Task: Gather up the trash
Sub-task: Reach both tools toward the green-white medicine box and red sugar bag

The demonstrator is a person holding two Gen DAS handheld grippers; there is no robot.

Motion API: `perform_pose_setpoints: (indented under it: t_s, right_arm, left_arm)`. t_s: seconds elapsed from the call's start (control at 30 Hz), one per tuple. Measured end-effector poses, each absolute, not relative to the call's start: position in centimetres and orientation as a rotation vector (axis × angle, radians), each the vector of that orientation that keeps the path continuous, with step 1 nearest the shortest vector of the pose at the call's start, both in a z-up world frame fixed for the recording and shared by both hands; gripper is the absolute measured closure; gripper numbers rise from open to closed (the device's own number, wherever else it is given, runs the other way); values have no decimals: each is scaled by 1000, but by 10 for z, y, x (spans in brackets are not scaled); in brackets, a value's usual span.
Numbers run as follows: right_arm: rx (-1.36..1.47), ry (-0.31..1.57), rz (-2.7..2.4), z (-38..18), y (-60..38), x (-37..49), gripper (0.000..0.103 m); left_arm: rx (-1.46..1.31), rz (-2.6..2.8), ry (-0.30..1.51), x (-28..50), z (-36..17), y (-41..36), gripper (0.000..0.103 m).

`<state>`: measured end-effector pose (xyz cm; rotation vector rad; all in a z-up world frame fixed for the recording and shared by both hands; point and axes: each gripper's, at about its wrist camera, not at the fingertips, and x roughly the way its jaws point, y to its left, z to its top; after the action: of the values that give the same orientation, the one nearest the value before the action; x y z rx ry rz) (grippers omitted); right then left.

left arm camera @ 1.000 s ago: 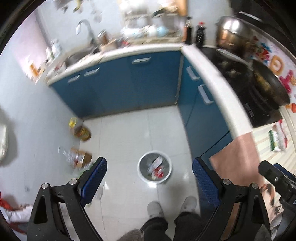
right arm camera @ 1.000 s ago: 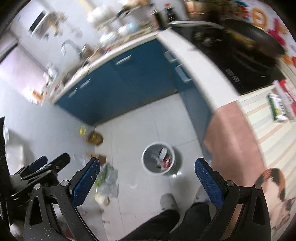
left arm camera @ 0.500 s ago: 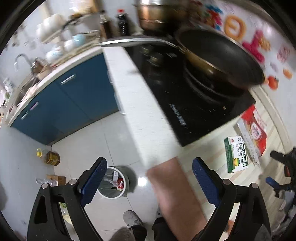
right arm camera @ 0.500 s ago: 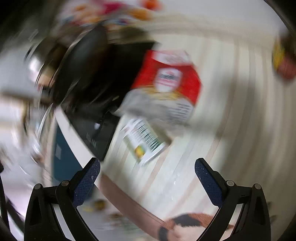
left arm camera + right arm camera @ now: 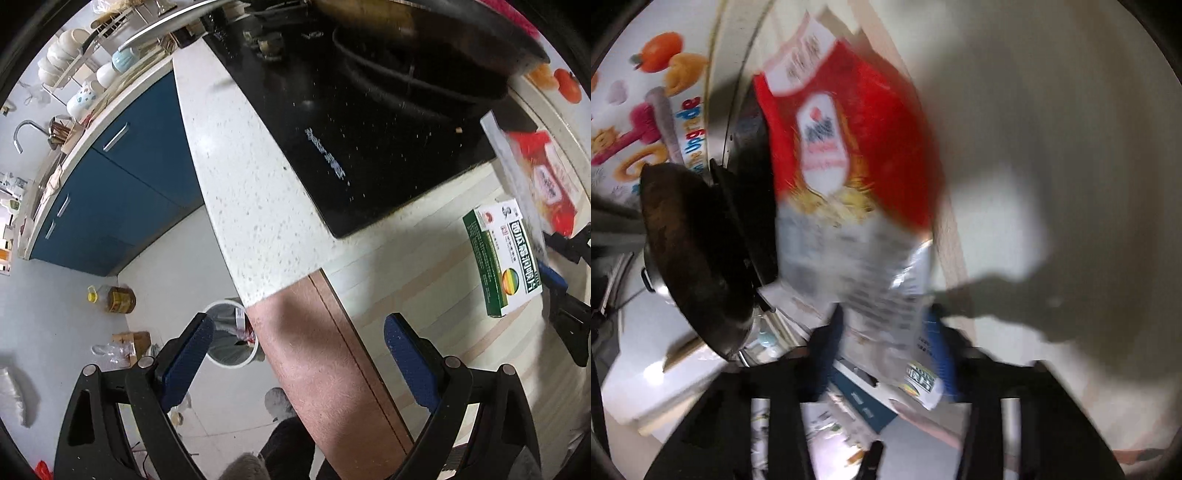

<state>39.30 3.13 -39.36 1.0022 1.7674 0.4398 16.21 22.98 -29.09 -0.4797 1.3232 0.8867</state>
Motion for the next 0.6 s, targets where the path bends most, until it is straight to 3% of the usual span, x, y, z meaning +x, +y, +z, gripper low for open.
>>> perform_pose_setpoints:
  t_s: [0.17, 0.3, 0.5, 0.6]
  right_arm:
    - [938, 1643, 455, -375, 9, 393, 85]
    - [677, 1518, 459, -337, -34, 398, 92]
    - [435, 1406, 333, -312, -123, 385, 93]
    - [336, 1437, 275, -318, -166, 379, 90]
  left_arm:
    - [-461, 855, 1340, 185, -293, 219, 9]
    - [-496, 758, 1364, 216, -301, 202, 9]
    - [-501, 663, 1398, 247, -311, 165, 9]
    - [-485, 637, 1417, 264, -316, 153, 9]
